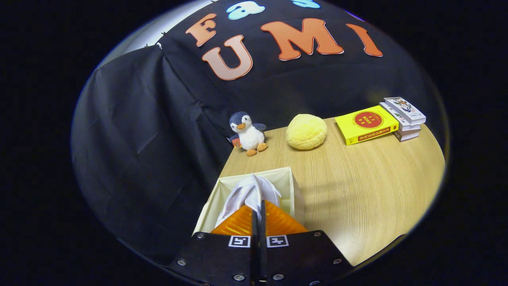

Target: Open the storage box then place both shoes into the box .Put the left shoe in first, then the right shoe, with the right side of both shoes facing outward in a uniform manner.

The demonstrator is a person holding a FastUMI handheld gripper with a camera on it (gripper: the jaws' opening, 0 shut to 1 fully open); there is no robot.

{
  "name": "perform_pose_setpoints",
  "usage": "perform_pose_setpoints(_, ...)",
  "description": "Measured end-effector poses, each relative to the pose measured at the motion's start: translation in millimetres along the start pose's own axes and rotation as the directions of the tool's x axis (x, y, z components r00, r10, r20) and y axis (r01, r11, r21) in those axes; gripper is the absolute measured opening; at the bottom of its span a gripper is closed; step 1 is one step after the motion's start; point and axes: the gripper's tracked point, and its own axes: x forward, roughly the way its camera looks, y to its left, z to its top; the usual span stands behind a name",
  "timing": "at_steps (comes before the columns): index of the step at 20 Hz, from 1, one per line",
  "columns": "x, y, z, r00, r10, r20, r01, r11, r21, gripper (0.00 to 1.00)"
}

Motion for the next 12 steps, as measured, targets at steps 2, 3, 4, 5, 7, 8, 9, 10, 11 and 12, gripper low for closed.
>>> perform_pose_setpoints(2, 10.8, -2.2, -13.2, 0.999, -0.035, -0.027, 0.035, 0.999, 0.002, 0.0)
perform_pose_setpoints(3, 14.7, -4.0, -16.8, 0.998, -0.053, -0.024, 0.054, 0.999, 0.009, 0.01)
perform_pose_setpoints(4, 19.6, -4.9, -20.5, 0.998, -0.065, -0.022, 0.065, 0.998, 0.013, 0.01)
perform_pose_setpoints(5, 23.7, -5.3, -23.7, 0.997, -0.074, -0.016, 0.074, 0.997, 0.01, 0.01)
perform_pose_setpoints(7, 29.8, -0.7, -34.0, 0.997, -0.071, -0.04, 0.071, 0.997, -0.008, 0.03)
perform_pose_setpoints(8, 31.5, -3.5, -42.6, 0.994, -0.088, -0.072, 0.087, 0.996, -0.018, 0.08)
perform_pose_setpoints(9, 30.4, -4.1, -52.7, 0.989, -0.086, -0.116, 0.085, 0.996, -0.012, 0.13)
perform_pose_setpoints(10, 30.6, 4.4, -54.3, 0.991, -0.044, -0.129, 0.045, 0.999, 0.008, 0.25)
perform_pose_setpoints(11, 26.9, 11.0, -49.3, 0.992, -0.018, -0.125, 0.02, 1.0, 0.019, 0.31)
perform_pose_setpoints(12, 22.4, 14.3, -42.1, 0.994, -0.001, -0.11, 0.002, 1.0, 0.013, 0.42)
